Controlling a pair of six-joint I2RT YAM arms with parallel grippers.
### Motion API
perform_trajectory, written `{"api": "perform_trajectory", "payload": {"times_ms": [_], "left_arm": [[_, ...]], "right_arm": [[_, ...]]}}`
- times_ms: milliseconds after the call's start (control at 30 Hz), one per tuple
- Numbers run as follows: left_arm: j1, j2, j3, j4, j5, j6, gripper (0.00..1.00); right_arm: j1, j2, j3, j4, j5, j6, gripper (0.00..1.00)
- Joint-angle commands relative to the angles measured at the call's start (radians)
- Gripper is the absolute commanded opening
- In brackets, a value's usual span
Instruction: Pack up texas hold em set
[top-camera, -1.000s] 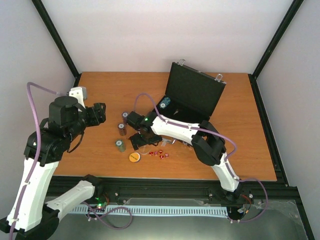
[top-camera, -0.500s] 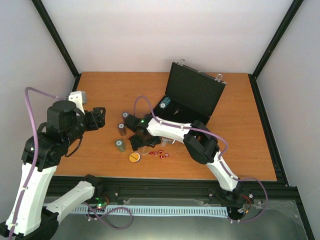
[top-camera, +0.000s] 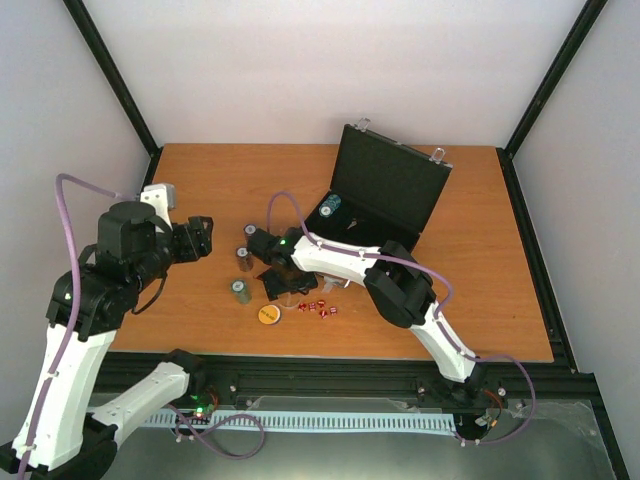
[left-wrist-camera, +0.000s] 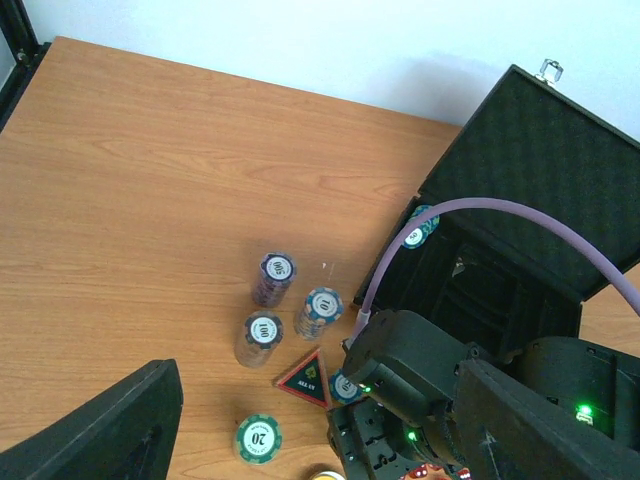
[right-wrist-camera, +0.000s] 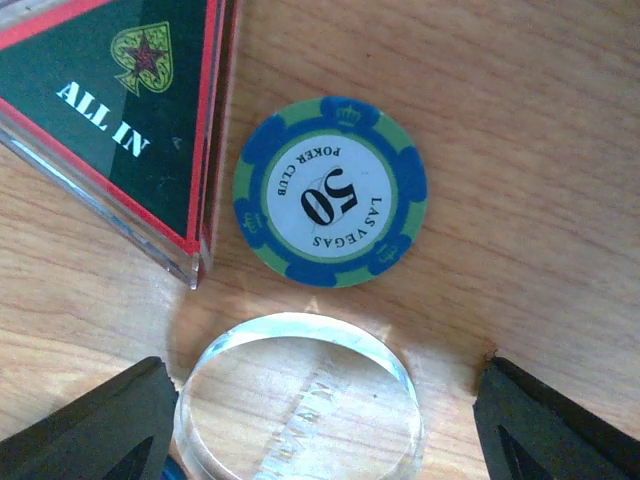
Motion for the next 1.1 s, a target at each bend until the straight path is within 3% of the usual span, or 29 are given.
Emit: {"api": "perform_trajectory", "payload": {"times_ms": [0,567,667,800,1067], "left_arm": [[0.002,-0.008,-0.004,0.005,0.012,0.009,0.77],[0.003,-0.006,-0.024,0.021,0.016,0.016,0.77],[0.002,-0.006,-0.024,0.025,0.017,0.016,0.77],[0.002,-0.001,-0.027,0.030,0.019,0.016,0.77],[0.002,0.000,-0.033,0.037,0.025,0.011,0.77]], "right_arm": [[0.006,0.013,0.000,-0.024,0.021,0.011,0.82],[0.029,-0.004,-0.039,-0.026,0.022,0.016,0.89],[0.029,0.002,-0.048,-0.017,0.015,0.014,0.84],[0.029,0.001,-0.055,-0.016,0.016,0.016,0.64],[0.029,-0.022,-0.057,-0.022,0.049,0.018,0.61]]}}
